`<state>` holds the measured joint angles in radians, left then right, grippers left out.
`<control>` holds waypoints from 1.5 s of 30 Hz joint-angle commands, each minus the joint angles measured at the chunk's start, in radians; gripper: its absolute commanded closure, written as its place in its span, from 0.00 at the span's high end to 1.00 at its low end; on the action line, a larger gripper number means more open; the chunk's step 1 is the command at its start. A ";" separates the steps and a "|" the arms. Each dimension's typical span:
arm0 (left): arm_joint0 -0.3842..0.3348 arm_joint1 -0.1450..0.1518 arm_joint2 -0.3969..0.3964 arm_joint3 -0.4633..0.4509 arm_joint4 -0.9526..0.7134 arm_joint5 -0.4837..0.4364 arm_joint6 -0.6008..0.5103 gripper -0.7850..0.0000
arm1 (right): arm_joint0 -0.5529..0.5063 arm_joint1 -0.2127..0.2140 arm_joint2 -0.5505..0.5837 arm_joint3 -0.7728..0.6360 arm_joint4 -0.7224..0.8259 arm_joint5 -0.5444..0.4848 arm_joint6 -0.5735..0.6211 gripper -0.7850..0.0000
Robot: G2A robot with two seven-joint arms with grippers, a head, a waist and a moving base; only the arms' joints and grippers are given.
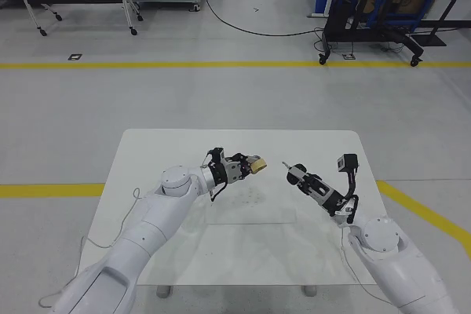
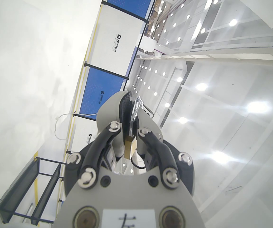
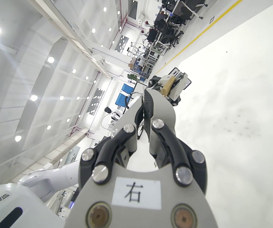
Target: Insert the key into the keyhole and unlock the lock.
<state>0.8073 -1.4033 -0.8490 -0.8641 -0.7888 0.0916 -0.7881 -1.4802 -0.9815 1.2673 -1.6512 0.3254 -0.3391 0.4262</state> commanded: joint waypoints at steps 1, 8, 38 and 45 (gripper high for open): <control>0.005 0.002 -0.011 -0.004 -0.003 0.004 0.001 0.00 | 0.012 0.001 0.007 -0.002 -0.011 0.052 0.009 0.00; 0.007 0.003 -0.016 -0.007 -0.006 0.005 -0.001 0.00 | 0.008 0.002 0.014 -0.030 -0.013 0.115 0.039 0.00; 0.053 -0.016 -0.010 -0.081 0.023 0.116 0.147 0.00 | -0.069 -0.018 -0.035 -0.244 -0.052 0.487 -0.131 0.00; 0.064 -0.015 -0.020 -0.098 0.063 0.085 0.164 0.00 | -0.054 -0.030 -0.055 -0.235 -0.039 0.527 -0.158 0.00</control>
<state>0.8697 -1.4184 -0.8686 -0.9603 -0.7305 0.1774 -0.6266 -1.5348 -1.0103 1.2141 -1.8879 0.2841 0.1859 0.2676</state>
